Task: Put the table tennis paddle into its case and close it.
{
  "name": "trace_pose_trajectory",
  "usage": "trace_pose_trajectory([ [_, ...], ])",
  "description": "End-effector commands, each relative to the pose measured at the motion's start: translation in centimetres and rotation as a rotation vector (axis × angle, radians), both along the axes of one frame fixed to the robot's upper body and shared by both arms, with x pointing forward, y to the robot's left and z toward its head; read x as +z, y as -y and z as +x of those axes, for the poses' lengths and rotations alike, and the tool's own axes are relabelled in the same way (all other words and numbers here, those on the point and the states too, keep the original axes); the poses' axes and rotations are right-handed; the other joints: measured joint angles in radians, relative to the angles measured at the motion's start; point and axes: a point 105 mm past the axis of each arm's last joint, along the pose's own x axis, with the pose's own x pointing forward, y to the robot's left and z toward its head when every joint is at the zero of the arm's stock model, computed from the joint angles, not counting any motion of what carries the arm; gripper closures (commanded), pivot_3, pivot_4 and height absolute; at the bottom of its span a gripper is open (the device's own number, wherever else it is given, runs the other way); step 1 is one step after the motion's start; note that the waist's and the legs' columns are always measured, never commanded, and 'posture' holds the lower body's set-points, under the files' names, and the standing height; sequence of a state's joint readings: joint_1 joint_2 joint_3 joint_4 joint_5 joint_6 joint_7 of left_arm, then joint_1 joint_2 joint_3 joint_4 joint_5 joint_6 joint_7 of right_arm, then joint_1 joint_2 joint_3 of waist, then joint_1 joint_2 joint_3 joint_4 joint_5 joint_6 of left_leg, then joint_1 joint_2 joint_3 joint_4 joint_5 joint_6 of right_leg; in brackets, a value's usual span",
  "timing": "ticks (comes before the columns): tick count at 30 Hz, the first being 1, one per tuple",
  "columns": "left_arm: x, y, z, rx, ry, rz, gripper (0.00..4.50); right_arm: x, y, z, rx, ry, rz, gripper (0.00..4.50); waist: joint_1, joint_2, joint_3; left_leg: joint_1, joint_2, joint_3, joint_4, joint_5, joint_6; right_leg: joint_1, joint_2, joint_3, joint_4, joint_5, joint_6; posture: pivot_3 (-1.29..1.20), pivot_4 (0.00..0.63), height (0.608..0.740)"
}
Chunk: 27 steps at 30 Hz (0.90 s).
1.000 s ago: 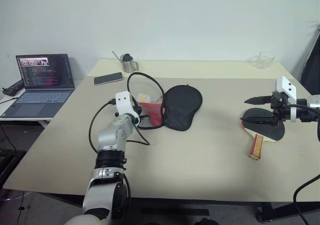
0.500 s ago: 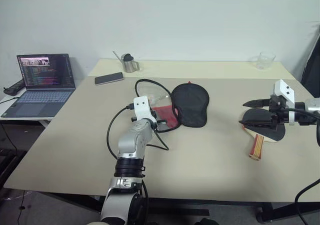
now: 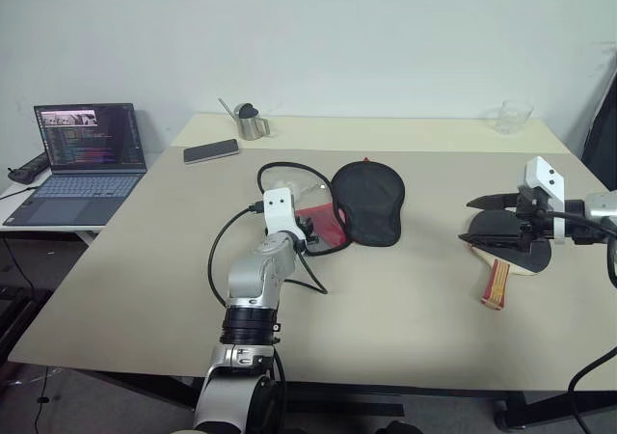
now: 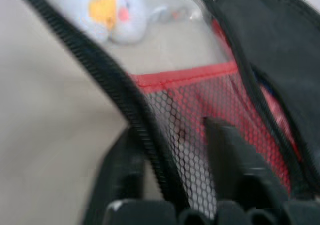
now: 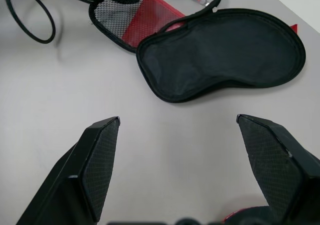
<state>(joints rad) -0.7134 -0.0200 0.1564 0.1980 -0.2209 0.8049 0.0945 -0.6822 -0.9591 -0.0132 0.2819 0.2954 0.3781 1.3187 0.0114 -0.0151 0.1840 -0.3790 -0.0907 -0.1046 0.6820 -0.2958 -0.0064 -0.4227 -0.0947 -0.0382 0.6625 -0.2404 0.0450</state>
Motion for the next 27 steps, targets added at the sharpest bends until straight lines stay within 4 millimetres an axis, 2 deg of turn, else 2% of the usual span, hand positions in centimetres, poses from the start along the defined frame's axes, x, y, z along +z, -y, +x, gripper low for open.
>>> trace_pose_trajectory([
  [1, 1.5, -0.7, -0.2, -0.041, 0.05, 0.033, 1.25, 0.7, 0.1, -0.4, -0.011, 0.036, 0.0, 0.39, 0.0, 0.0, 0.0, 0.0, 0.0, 0.0, 0.0, 0.0, 0.0, 0.0, 0.0, 0.0, 0.0, 0.0, 0.0, 0.0, 0.15, 0.74],
  [3, 1.7, -2.0, -0.9, -0.125, 0.051, 0.136, 0.56, 0.6, 0.4, -0.8, -0.029, 0.027, -0.002, 0.39, -0.003, 0.0, 0.0, 0.0, 0.0, 0.0, 0.0, 0.0, 0.0, 0.0, 0.0, 0.0, 0.0, 0.0, 0.0, 0.0, 0.15, 0.74],
  [7, 1.4, -4.9, -3.9, -0.336, 0.021, 0.257, 0.56, 0.4, 0.8, -1.4, -0.13, 0.008, 0.029, 0.39, -0.012, 0.001, 0.0, 0.0, 0.001, 0.001, -0.001, 0.0, 0.0, -0.001, 0.001, 0.001, 0.001, 0.0, 0.0, 0.0, 0.15, 0.74],
  [9, 1.6, -5.8, -5.7, -0.463, 0.028, 0.326, 0.56, 0.8, 1.1, -1.2, -0.202, 0.064, 0.05, 0.39, -0.013, 0.001, 0.0, 0.001, 0.001, 0.001, -0.001, 0.0, 0.0, -0.001, 0.001, 0.002, 0.001, 0.0, 0.0, 0.0, 0.15, 0.74],
  [12, 3.6, -6.7, -8.1, -0.665, 0.115, 0.366, 0.56, 1.2, 3.7, 0.3, -0.507, 0.15, 0.09, 0.39, -0.01, 0.001, -0.001, 0.001, 0.001, 0.0, -0.001, 0.0, 0.0, -0.001, 0.001, 0.002, 0.0, 0.0, -0.001, 0.0, 0.15, 0.74],
  [16, 7.1, -5.8, -8.0, -0.777, 0.244, 0.27, 0.56, 0.2, 4.7, -0.7, -0.706, 0.073, 0.133, 0.39, 0.017, 0.001, -0.001, 0.0, 0.001, -0.003, 0.0, 0.0, 0.0, 0.001, 0.0, -0.001, 0.0, 0.001, -0.002, 0.0, 0.15, 0.74],
  [20, 7.4, -5.1, -7.8, -0.893, 0.266, 0.34, 0.56, -1.6, 6.6, -1.6, -1.043, -0.055, 0.143, 0.39, 0.012, 0.001, -0.001, 0.0, 0.0, -0.002, 0.0, 0.0, 0.0, 0.001, -0.001, -0.001, 0.0, 0.001, -0.002, 0.0, 0.15, 0.74],
  [22, 7.1, -5.3, -7.3, -0.901, 0.255, 0.377, 0.56, -2.0, 6.2, -2.4, -1.098, -0.088, 0.133, 0.39, 0.009, 0.002, -0.002, 0.0, 0.0, -0.001, -0.001, 0.0, 0.0, 0.0, -0.001, 0.0, 0.0, 0.001, -0.002, 0.0, 0.15, 0.74],
  [25, 7.3, -5.5, -7.0, -0.94, 0.326, 0.526, 0.56, -1.9, 5.1, -2.9, -1.176, -0.098, 0.236, 0.39, -0.008, 0.003, -0.002, 0.0, 0.001, 0.0, -0.002, 0.0, 0.0, -0.001, 0.001, 0.002, 0.0, 0.001, -0.002, 0.0, 0.15, 0.74],
  [27, 7.9, -4.7, -7.2, -0.987, 0.383, 0.562, 0.56, -3.7, 4.3, -3.1, -1.221, -0.141, 0.249, 0.39, -0.011, 0.002, -0.002, 0.0, 0.002, 0.0, -0.002, 0.0, 0.0, -0.002, 0.002, 0.002, 0.0, 0.001, -0.002, 0.0, 0.15, 0.74],
])
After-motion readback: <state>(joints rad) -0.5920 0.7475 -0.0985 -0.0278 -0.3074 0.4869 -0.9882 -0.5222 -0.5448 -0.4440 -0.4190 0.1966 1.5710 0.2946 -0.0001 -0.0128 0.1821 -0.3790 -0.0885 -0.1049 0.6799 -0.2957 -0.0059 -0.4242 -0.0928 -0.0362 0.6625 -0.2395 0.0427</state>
